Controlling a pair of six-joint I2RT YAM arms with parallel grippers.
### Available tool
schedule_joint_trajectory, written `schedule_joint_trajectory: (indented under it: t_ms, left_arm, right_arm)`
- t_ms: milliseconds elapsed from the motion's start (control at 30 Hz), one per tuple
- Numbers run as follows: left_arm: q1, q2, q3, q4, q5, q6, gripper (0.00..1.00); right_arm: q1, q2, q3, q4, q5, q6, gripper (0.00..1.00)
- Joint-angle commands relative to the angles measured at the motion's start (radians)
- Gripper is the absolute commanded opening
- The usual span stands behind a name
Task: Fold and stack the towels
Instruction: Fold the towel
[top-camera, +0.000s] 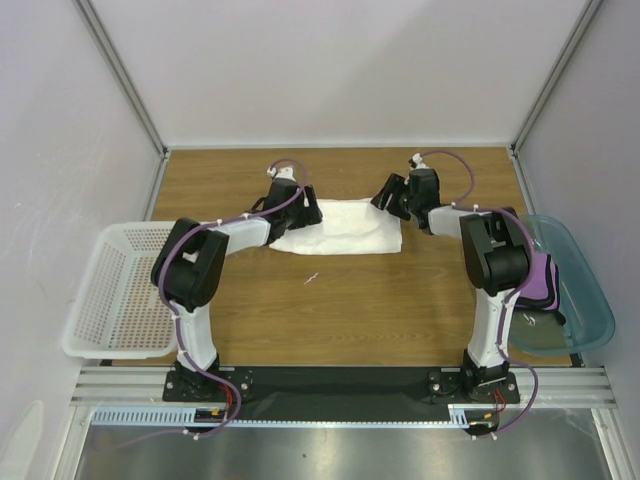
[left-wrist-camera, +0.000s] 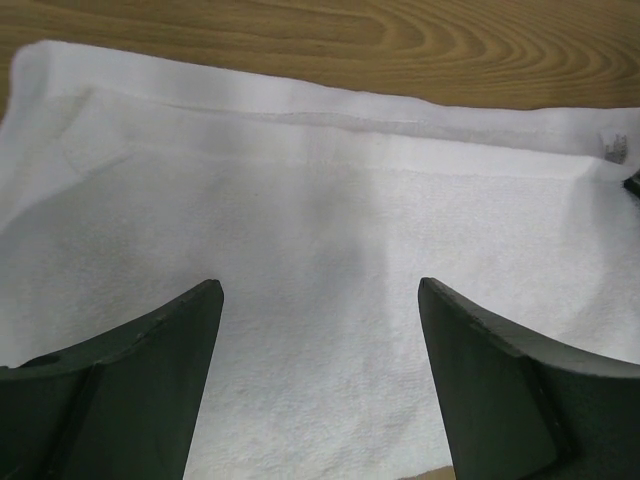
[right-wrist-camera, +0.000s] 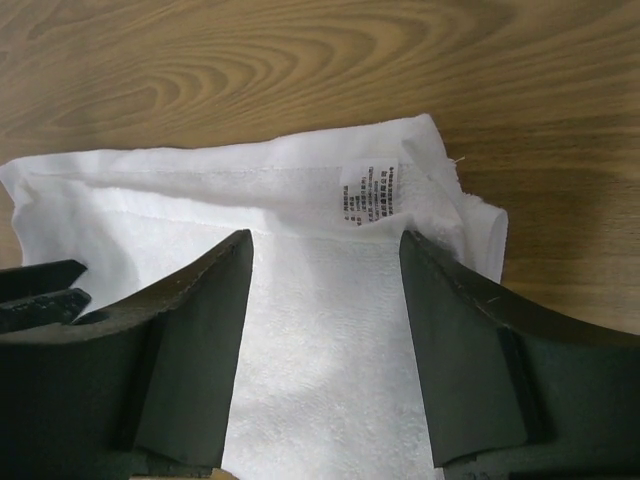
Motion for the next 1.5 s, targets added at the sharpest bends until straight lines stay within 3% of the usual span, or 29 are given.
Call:
schedule_joint_trajectory:
  t_ms: [0,167,333,667,1100,1267,1367,1467]
  left_arm:
    - [0.0,-0.101,0.076,-0.106,-0.09,0.093,0.85]
    - [0.003,-0.183,0.165,-0.316,-0.191,0.147,0.87]
    - [0.027,-0.203,0.162,-0.396,-0.239,0.146,0.88]
    - [0.093,-0.23,0.026,-0.345,-0.145,0.101,0.87]
    - [0.113,-0.203,-0.011,-0.312,-0.101,0.083,0.87]
    - [0.118,-0.212,-0.014,-0.316,-0.101,0.083,0.87]
    - [0.118,-0.229,-0.011,-0.33,-0.108,0.083,0.87]
    - [0.118,-0.259,-0.014,-0.347,-0.122,0.08,0.86]
  right_arm:
    - [-0.005,-0.107,0.052,-0.081,-0.013,-0.102,0.67]
    - [-0.005,-0.249,0.078,-0.267,0.065,-0.204,0.82]
    - [-0.007,-0.279,0.1,-0.482,0.177,-0.246,0.87]
    - [-0.008,-0.243,-0.003,-0.456,0.119,-0.212,0.88]
    - [-0.008,-0.144,0.008,-0.423,0.027,-0.153,0.8]
    - [-0.008,-0.232,0.006,-0.486,0.097,-0.145,0.82]
    - [-0.025,-0.334,0.026,-0.566,0.232,-0.113,0.85]
    - [-0.111,-0.45,0.012,-0.607,0.297,-0.016,0.88]
